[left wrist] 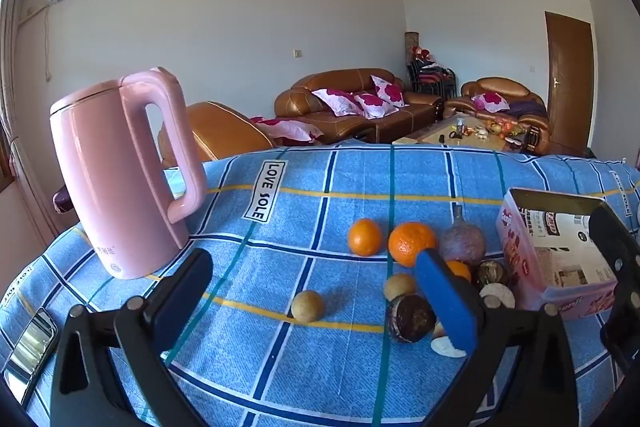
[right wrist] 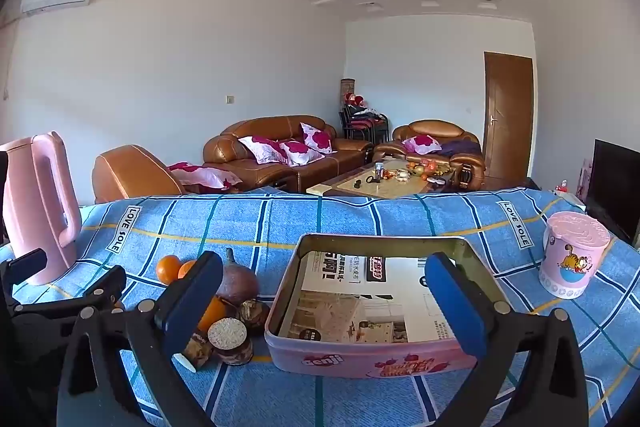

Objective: Organize fruits

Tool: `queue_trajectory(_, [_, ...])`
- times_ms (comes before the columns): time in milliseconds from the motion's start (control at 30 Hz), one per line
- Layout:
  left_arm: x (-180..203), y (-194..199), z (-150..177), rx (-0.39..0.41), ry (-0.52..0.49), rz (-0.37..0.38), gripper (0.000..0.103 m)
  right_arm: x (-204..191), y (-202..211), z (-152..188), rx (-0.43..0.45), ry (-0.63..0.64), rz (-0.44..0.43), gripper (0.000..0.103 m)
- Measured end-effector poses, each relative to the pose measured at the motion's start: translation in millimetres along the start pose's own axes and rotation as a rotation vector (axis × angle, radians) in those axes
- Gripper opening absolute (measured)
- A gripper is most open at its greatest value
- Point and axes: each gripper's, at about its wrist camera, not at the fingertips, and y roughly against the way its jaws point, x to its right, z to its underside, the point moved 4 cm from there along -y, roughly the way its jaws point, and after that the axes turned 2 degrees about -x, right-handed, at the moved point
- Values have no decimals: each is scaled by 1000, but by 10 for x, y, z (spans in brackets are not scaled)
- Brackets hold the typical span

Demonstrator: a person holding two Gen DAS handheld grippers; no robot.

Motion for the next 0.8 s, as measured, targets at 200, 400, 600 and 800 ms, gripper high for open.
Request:
queue_trajectory(200, [43, -130, 11, -31, -42, 42, 102, -1, -2, 7, -7, 14, 10, 102])
queue_trajectory(400, [8, -54, 33, -24, -34, 46, 102, 56, -2, -6, -10, 4, 9, 102])
queue_trajectory(600, [14, -51, 58, -29, -32, 47, 102, 17, -3, 7, -8, 9, 6, 102])
queue_trajectory(800, [20, -55, 69, -28, -31, 42, 103, 0, -10, 20, -15, 11, 10, 102])
